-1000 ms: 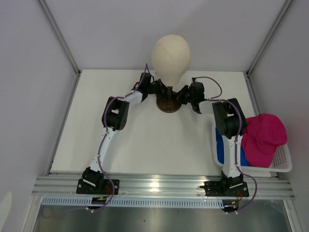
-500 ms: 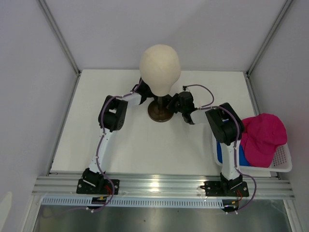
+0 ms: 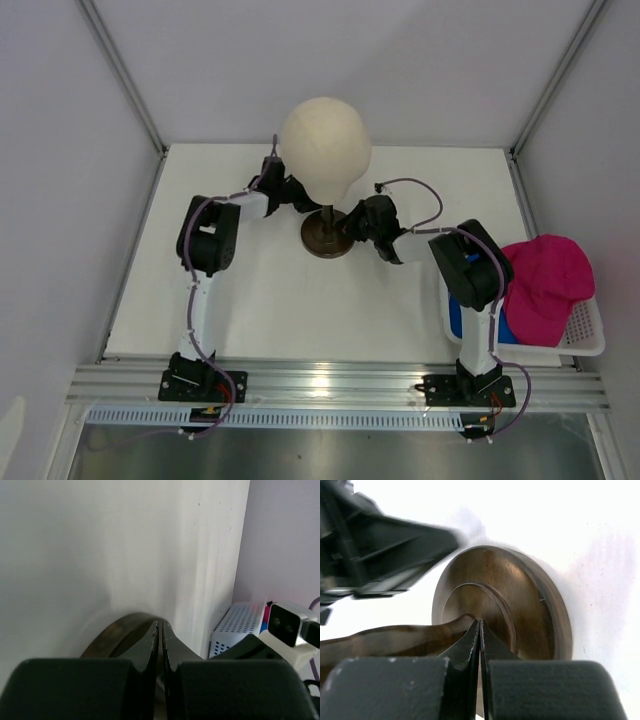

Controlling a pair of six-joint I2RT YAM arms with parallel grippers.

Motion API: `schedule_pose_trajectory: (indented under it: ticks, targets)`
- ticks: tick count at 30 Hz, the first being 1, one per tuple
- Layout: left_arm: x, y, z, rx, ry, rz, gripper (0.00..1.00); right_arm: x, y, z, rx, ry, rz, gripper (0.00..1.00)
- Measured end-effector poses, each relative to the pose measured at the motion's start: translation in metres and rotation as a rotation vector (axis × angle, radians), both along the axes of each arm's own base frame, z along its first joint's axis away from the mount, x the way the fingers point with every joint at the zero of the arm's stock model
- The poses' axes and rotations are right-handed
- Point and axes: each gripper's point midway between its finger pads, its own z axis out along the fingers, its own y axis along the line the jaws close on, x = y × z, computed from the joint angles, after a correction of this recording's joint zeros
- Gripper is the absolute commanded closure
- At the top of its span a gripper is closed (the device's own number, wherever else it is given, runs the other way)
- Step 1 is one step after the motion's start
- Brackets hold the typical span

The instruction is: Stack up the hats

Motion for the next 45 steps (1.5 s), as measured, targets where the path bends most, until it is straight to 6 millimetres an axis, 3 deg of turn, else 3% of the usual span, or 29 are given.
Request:
schedule_pose_trajectory:
  ticks: [6, 9, 16, 21, 24, 25, 28, 31, 39, 45]
  targets:
    - [-0.001, 0.068, 0.034, 0.013, -0.077, 0.127, 0.91, 0.001, -0.011, 0.006, -0.064, -0.034, 0.034, 1.00]
    - [-0.021, 0.088, 0.042, 0.025, -0.099, 0.172, 0.90, 0.005, -0.017, 0.009, -0.072, -0.053, 0.077, 1.00]
    - [-0.094, 0.092, 0.032, 0.090, -0.085, 0.203, 0.84, 0.039, -0.045, 0.033, -0.102, -0.134, 0.084, 1.00]
    - [-0.131, 0.084, 0.016, 0.167, -0.064, 0.253, 0.75, 0.050, -0.042, 0.043, -0.152, -0.183, 0.125, 1.00]
    - [-0.144, 0.076, 0.007, 0.200, -0.038, 0.289, 0.66, 0.056, -0.036, 0.038, -0.169, -0.185, 0.164, 0.89]
    - [-0.146, 0.073, 0.004, 0.210, -0.031, 0.304, 0.61, 0.058, -0.034, 0.034, -0.168, -0.181, 0.178, 0.77]
    - [-0.149, 0.065, 0.001, 0.231, -0.025, 0.328, 0.56, 0.054, -0.033, 0.017, -0.164, -0.137, 0.215, 0.57]
    - [-0.149, 0.064, -0.001, 0.252, -0.016, 0.360, 0.55, 0.050, -0.038, 0.004, -0.168, -0.102, 0.235, 0.48]
    - [-0.140, 0.079, -0.008, 0.304, -0.006, 0.484, 0.56, 0.044, -0.035, 0.003, -0.148, -0.093, 0.282, 0.51]
    - [-0.128, 0.077, -0.013, 0.313, 0.011, 0.513, 0.56, 0.035, -0.028, -0.009, -0.149, -0.068, 0.307, 0.55]
